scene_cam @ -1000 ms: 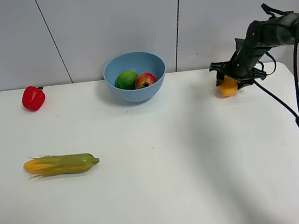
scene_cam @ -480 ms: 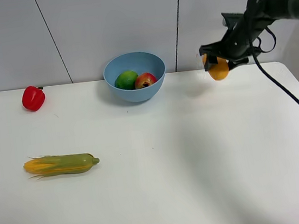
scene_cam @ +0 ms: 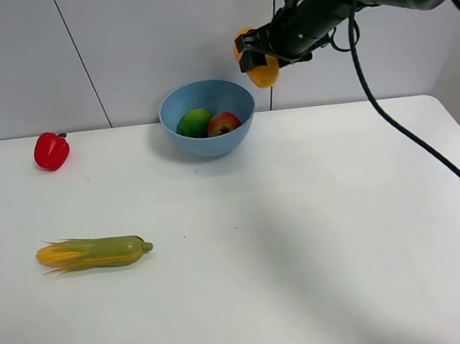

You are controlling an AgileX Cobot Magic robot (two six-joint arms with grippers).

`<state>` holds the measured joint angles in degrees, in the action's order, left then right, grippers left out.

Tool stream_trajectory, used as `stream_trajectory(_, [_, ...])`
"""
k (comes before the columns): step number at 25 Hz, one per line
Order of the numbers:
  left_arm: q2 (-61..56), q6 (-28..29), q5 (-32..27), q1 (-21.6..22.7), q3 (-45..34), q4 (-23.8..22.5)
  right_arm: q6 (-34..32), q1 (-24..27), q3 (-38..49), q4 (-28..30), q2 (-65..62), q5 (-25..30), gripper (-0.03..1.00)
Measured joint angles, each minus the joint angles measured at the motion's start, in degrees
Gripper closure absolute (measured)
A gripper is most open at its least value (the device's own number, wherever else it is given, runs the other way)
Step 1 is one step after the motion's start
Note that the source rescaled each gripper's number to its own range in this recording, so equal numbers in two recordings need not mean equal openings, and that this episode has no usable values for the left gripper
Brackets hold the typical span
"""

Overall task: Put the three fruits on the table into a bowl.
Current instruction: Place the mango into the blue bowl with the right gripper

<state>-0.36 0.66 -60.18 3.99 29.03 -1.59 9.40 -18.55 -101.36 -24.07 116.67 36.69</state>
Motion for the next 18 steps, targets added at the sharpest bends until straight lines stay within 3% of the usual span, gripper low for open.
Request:
stream_trajectory(8, [0.0,0.0,0.0,0.0,0.0,0.0,-2.2,-4.2,-18.7,1.4,16.7,2.7,0.95])
stream_trajectory(18, [0.0,0.0,0.0,0.0,0.0,0.0,-3.1,-5.7,-22.8,3.8,22.7,3.6,0.95])
